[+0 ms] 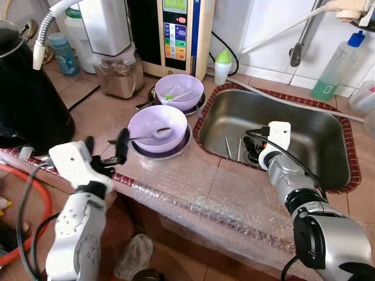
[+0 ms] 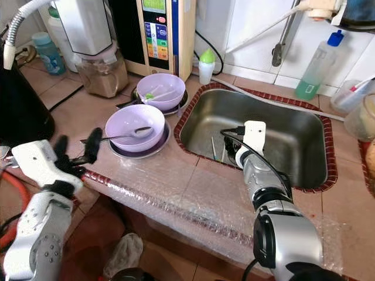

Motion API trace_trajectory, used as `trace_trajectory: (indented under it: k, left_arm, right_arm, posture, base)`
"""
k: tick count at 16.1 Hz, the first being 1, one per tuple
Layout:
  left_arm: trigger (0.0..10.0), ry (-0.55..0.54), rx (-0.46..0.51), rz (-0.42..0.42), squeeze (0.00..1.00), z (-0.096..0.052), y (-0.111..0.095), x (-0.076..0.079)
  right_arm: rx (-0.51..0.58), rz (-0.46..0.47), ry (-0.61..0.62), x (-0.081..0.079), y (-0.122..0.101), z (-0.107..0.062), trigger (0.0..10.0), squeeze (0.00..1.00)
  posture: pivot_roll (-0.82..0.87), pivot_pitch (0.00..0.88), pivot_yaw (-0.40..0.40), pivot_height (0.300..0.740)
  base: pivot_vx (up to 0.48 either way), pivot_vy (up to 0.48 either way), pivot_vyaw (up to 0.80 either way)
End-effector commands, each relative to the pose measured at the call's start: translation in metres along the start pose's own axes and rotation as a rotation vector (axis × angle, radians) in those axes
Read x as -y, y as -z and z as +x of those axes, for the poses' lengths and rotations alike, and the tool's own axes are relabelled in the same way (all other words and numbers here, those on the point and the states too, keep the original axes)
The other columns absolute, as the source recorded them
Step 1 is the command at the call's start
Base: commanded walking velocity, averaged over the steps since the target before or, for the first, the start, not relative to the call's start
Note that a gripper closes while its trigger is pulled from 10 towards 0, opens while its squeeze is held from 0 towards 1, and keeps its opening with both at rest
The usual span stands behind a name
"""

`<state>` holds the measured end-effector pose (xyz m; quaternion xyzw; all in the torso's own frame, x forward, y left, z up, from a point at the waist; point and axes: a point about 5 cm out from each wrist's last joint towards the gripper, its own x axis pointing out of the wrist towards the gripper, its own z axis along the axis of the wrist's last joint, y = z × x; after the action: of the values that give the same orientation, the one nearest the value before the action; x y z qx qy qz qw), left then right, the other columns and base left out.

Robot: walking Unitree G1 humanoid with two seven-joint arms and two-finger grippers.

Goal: Kitchen organization

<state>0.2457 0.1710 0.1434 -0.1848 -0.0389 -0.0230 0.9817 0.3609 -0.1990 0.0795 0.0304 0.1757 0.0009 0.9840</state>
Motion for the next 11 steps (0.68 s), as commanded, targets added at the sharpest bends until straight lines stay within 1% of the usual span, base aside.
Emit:
trace_trajectory:
  k: [1, 2, 4, 5, 6, 11]
  left_arm:
    - [3.4, 0.009, -0.02, -0.04, 0.0, 0.004, 0.002, 0.0]
    - [0.0, 0.024, -0.037, -0.083, 0.0, 0.007, 0.003, 0.003]
    - [0.0, 0.032, -0.081, -0.133, 0.0, 0.009, 0.007, 0.004]
    - [0.0, 0.03, -0.111, -0.186, 0.0, 0.01, 0.009, 0.004]
    - [0.0, 0.026, -0.124, -0.207, 0.0, 0.011, 0.01, 0.004]
    - [0.0, 0.021, -0.141, -0.253, 0.0, 0.017, 0.009, 0.002]
  right_arm:
    - [-0.061, -0.001, -0.019, -0.003, 0.015, -0.002, 10.0, 0.0]
    - [-0.062, -0.007, -0.026, -0.004, 0.015, -0.002, 10.0, 0.0]
    - [-0.062, -0.012, -0.029, -0.003, 0.016, -0.002, 10.0, 0.0]
    - [-0.062, -0.012, -0.028, -0.002, 0.016, -0.003, 10.0, 0.0]
    - [-0.063, -0.012, -0.031, -0.002, 0.017, -0.003, 10.0, 0.0]
    - [-0.08, -0.027, -0.062, -0.005, 0.02, -0.003, 10.0, 0.0]
  posture:
    - [0.09, 0.011, 0.015, 0.74]
    - [0.09, 0.009, 0.018, 0.74]
    - [0.09, 0.007, 0.024, 0.74]
    - [0.08, 0.005, 0.028, 0.74]
    - [0.08, 0.004, 0.028, 0.74]
    - [0.07, 0.0, 0.032, 0.74]
  base:
    - [0.0, 0.0, 0.0]
    - [0.0, 0.0, 0.0]
    - [0.0, 0.0, 0.0]
    - [0.0, 0.0, 0.0]
    - [0.0, 0.0, 0.0]
    - [0.0, 0.0, 0.0]
